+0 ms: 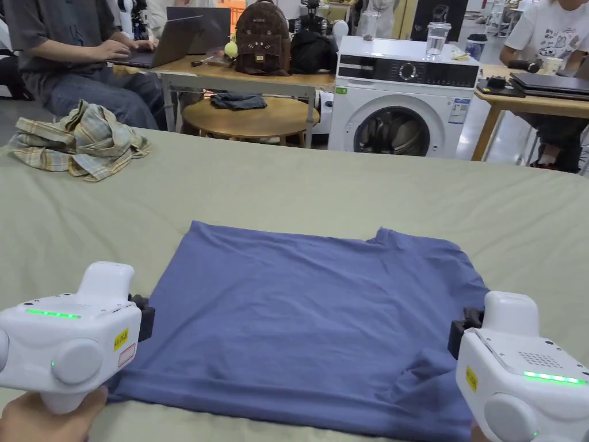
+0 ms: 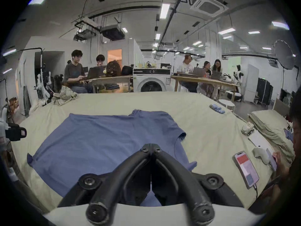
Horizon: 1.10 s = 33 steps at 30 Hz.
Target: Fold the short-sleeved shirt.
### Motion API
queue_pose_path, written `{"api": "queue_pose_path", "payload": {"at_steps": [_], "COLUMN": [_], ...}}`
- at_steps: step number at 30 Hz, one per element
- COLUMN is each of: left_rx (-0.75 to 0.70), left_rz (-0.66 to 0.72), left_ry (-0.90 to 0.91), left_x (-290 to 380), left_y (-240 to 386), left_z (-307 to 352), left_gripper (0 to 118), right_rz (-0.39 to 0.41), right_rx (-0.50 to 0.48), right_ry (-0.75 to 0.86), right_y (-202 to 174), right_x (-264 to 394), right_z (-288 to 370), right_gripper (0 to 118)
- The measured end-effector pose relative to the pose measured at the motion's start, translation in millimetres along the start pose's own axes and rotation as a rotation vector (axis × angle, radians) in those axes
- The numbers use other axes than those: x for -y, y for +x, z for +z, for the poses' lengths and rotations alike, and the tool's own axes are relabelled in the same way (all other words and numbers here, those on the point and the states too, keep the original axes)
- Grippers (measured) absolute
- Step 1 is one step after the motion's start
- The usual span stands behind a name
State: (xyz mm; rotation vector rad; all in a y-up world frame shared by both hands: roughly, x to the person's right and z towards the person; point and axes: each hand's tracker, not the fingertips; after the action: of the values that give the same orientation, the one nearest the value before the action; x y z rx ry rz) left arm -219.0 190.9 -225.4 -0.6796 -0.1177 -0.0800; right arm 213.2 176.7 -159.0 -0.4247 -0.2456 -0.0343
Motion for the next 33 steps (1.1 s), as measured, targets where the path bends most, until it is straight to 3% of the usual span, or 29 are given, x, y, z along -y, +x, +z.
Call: {"api": "queue_pose_path", "payload": {"at_steps": [5,9,12,16,18,20,22,25,27,28,30,31,33], "left_rx": [0.079,0.067,0.063,0.028,0.034,0.014,0.036,0.079,0.069,0.067,0.059,0.054,0.043], "left_rz": [0.080,0.111,0.143,0.171,0.192,0.124,0.091,0.138,0.118,0.114,0.107,0.097,0.068], "left_ry": [-0.262,-0.370,-0.419,-0.556,-0.492,-0.473,-0.454,-0.448,-0.445,-0.444,-0.437,-0.435,-0.430], "left_x": [-1.0,1.9,7.4,27.0,29.7,28.4,30.7,29.5,31.5,31.9,33.1,33.5,33.3], "left_y": [-32.7,-52.4,-61.0,-65.9,-63.4,-54.0,-48.9,-50.0,-46.1,-44.3,-40.4,-37.8,-33.2], "left_z": [-15.0,-31.1,-42.5,-75.7,-70.7,-64.2,-61.5,-53.9,-53.4,-51.2,-48.8,-48.0,-45.8], "left_gripper": [0,3,40,54,54,54,40,5,1,1,1,1,1], "right_rz": [0.011,0.031,0.046,0.060,0.061,0.065,0.077,0.084,0.091,0.094,0.101,0.096,0.088], "right_rx": [-0.021,-0.027,-0.028,-0.026,-0.025,-0.023,-0.015,-0.013,-0.001,0.005,0.027,0.026,0.024], "right_ry": [-0.044,-0.070,-0.093,-0.126,-0.151,-0.177,-0.216,-0.295,-0.338,-0.352,-0.422,-0.457,-0.512], "right_y": [-2.4,-5.5,-7.0,-7.2,-5.8,-3.7,-0.3,10.6,21.2,26.9,38.7,46.1,57.4], "right_x": [6.3,7.3,9.3,13.4,15.0,16.1,16.0,11.5,7.6,6.0,4.6,6.6,12.6], "right_z": [-6.8,-10.0,-13.7,-17.5,-18.8,-19.1,-19.1,-16.9,-11.8,-9.9,-9.0,-12.3,-16.5], "right_gripper": [0,0,0,0,0,0,0,0,3,12,43,51,53]}}
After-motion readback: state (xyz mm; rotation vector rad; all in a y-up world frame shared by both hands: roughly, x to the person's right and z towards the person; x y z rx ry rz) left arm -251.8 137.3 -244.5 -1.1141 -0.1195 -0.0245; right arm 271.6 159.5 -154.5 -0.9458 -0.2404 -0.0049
